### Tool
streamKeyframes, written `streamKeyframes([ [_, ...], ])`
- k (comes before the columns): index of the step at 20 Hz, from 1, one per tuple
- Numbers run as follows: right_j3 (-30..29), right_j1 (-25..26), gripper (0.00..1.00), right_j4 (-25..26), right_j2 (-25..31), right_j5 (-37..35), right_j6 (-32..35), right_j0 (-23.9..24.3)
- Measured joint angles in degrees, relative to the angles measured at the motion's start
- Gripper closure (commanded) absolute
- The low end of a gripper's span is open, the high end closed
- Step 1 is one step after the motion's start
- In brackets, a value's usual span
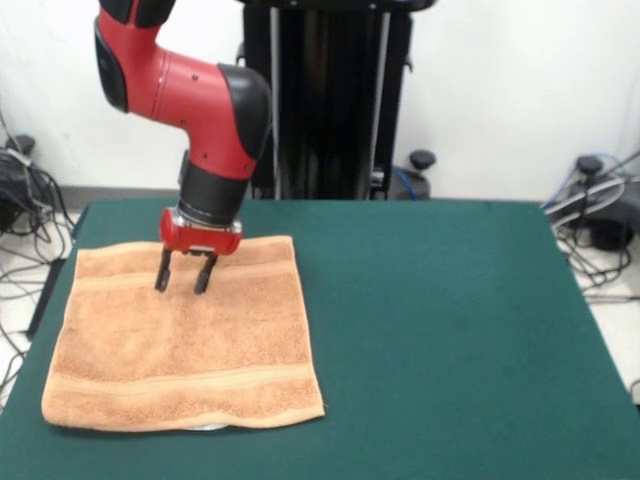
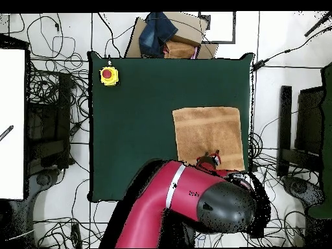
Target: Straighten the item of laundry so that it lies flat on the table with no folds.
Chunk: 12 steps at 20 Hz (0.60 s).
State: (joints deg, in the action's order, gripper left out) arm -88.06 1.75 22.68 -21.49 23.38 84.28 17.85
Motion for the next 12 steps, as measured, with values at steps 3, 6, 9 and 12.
streamKeyframes([
  [3, 0.00, 0.40, 0.00, 0.00, -0.77, 0.01, 0.00, -0.46],
  [6, 0.01, 0.63, 0.00, -0.01, -1.19, -0.05, 0.00, -0.76],
  [9, 0.01, 0.68, 0.00, -0.01, -1.27, -0.14, 0.00, -0.78],
  [12, -0.01, 0.70, 0.00, 0.00, -1.31, -0.17, 0.00, -0.77],
])
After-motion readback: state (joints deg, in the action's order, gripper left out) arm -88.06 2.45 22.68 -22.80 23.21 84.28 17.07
